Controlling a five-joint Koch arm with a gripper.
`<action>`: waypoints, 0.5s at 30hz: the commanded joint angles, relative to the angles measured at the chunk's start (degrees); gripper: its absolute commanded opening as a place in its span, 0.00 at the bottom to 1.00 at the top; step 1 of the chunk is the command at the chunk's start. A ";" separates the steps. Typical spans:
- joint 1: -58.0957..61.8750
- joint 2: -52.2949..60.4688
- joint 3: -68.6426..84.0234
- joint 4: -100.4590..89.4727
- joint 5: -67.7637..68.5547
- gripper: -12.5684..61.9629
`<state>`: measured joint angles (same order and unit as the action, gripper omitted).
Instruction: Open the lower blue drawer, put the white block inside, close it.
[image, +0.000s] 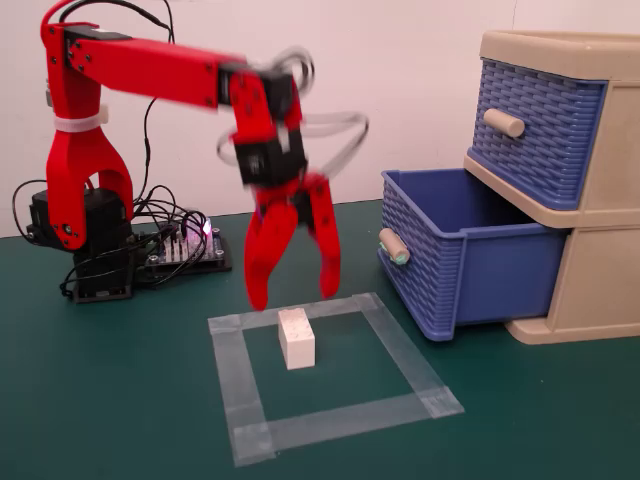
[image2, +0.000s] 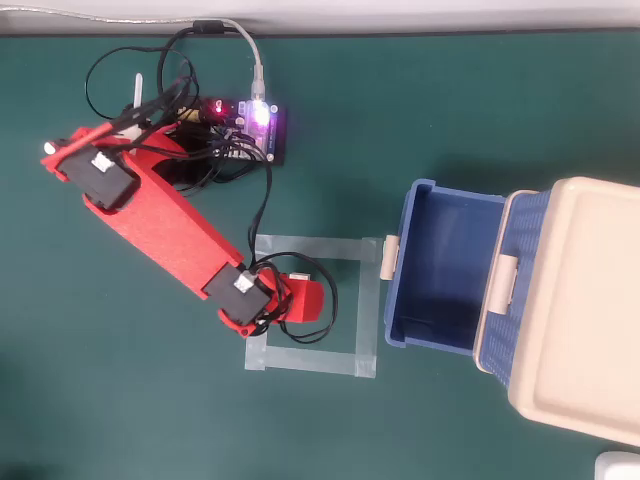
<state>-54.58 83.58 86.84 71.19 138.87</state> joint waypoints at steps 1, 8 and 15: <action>-0.44 0.70 2.46 -8.26 0.26 0.62; -0.97 0.70 12.66 -19.16 0.09 0.62; -0.88 1.14 13.89 -17.84 -1.85 0.24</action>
<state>-54.93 83.50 101.16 52.47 138.25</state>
